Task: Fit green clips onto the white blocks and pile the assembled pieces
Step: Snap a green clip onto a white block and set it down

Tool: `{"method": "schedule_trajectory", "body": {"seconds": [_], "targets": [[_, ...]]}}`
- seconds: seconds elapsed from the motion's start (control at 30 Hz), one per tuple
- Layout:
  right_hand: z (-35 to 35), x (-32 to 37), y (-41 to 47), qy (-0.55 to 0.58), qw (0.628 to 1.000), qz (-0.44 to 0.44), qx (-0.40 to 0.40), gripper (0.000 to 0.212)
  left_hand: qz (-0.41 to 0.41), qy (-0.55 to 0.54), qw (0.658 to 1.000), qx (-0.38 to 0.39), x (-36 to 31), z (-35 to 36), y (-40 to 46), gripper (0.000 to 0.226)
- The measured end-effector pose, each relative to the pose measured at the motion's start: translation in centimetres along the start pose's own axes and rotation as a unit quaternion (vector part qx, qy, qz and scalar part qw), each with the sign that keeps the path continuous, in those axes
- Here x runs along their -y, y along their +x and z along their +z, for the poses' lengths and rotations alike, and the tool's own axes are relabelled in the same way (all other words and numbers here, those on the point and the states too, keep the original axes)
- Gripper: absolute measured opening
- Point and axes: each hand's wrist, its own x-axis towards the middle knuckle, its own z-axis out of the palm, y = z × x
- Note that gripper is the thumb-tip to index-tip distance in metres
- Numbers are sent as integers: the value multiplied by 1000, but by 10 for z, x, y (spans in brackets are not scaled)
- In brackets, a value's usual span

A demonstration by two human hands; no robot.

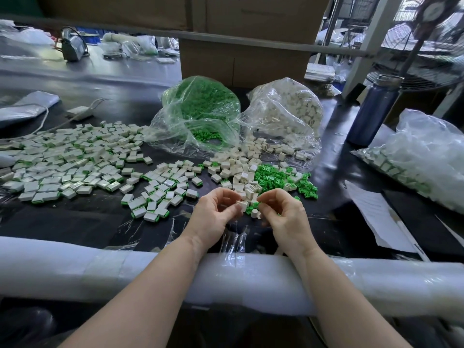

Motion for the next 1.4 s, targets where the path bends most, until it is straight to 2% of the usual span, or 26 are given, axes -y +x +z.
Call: {"method": "schedule_trajectory", "body": {"seconds": [0.27, 0.47, 0.93, 1.1, 1.4], "targets": [[-1, 2, -1, 54, 998, 26, -12, 12, 0, 13, 999, 30, -2, 3, -3, 19], [-2, 5, -1, 75, 997, 25, 25, 15, 4, 44, 998, 38, 0, 0, -2, 11], [-1, 4, -2, 80, 994, 44, 59, 4, -9, -6, 999, 48, -1, -1, -2, 12], [-1, 5, -3, 85, 993, 46, 74, 11, -20, -6, 999, 39, 0, 1, -2, 12], [-1, 5, -2, 45, 995, 30, 89, 25, 0, 71, 995, 68, -2, 2, -3, 11]]}}
